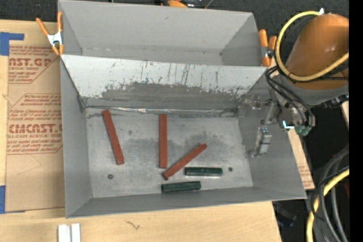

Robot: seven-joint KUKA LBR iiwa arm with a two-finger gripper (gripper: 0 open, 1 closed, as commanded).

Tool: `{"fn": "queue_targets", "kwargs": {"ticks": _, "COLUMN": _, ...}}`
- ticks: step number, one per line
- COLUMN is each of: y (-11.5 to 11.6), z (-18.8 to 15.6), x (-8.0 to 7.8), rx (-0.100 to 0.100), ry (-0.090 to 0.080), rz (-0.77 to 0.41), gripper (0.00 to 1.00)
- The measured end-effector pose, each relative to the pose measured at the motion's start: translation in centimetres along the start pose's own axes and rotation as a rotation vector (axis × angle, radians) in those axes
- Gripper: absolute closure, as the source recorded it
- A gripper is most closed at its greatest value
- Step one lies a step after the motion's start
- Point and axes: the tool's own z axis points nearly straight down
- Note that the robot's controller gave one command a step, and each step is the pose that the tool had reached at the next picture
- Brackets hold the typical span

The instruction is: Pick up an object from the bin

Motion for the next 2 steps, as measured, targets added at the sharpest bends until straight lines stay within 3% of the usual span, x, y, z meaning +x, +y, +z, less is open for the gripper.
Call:
{"fn": "queue_targets", "kwargs": {"ticks": 1, "y": 4.2, "z": 16.4, "x": -1.3, "rx": 0.0, "ry": -0.001, "rz": -0.062, "gripper": 0.0}}
{"fn": "queue_targets", "kwargs": {"ticks": 2, "y": 11.1, "z": 16.0, "x": 3.1, "rx": -0.001, "ry": -0.006, "rz": -0.166, "gripper": 0.0}}
